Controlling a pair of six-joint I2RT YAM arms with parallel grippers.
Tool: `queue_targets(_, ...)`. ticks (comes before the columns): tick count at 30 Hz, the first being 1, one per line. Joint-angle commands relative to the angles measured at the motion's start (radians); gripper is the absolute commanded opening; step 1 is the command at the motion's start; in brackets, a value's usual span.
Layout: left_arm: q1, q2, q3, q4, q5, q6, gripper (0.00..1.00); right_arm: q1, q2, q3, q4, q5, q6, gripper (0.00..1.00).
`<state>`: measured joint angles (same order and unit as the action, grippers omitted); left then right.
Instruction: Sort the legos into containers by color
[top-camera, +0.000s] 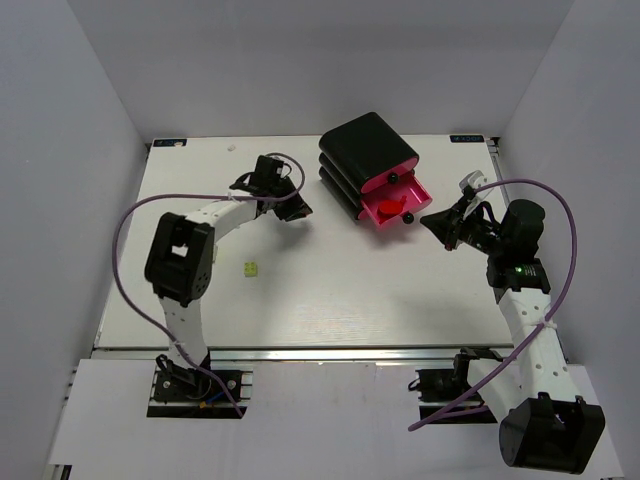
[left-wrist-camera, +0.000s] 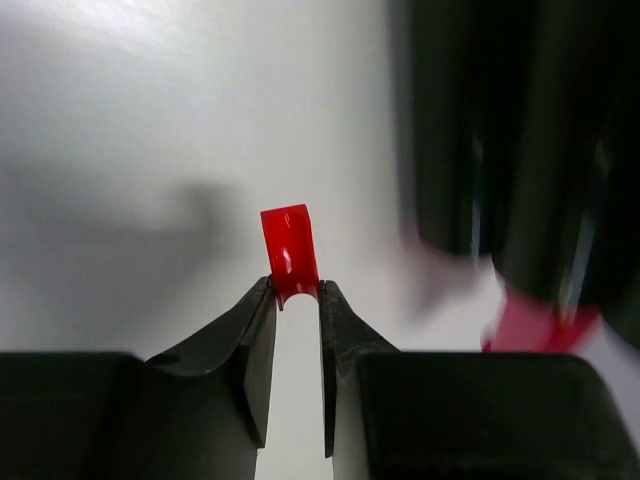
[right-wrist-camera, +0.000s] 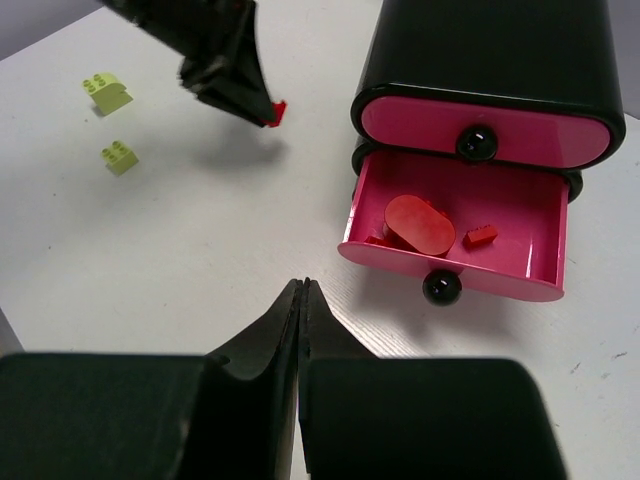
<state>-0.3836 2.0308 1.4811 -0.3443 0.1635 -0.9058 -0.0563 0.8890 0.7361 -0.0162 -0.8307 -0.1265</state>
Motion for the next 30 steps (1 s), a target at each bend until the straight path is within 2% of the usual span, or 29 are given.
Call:
queue_targets(1, -0.029, -0.197, -0.166, 0.235, 0.294, 0.226, 0.0, -0.002, -0.009, -0.009, 0.056, 0.012, 0.005, 0.0)
queue_targets(5, -0.078, -0.261, -0.237, 0.271, 0.425, 0.385, 0.0, -0.001, -0.002, -0.009, 0.058, 0.03, 0.002, 0.0)
queue_targets(9, -0.156, -0.284, -0.225, 0.272, 0.449, 0.467, 0.0, -0.002, -0.001, -0.009, 0.058, 0.056, -0.004, 0.0)
queue_targets(11, -0.205, -0.268, -0.165, 0.242, 0.438, 0.507, 0.0, -0.004, -0.002, -0.009, 0.059, 0.082, -0.007, 0.0)
queue_targets(16, -0.291, -0.146, 0.066, 0.114, 0.32, 0.561, 0.0, -0.011, -0.005, -0.012, 0.068, 0.148, 0.002, 0.0)
queue_targets(20, -0.333, -0.092, 0.174, 0.1, 0.213, 0.579, 0.0, -0.023, -0.004, -0.01, 0.068, 0.153, 0.008, 0.0)
queue_targets(26, -0.382, -0.001, 0.335, 0.035, -0.03, 0.594, 0.0, -0.036, -0.009, -0.014, 0.07, 0.145, 0.011, 0.0)
queue_targets(30, -0.4, 0.101, 0.458, -0.021, -0.104, 0.611, 0.01, -0.04, -0.012, -0.014, 0.07, 0.137, 0.013, 0.0)
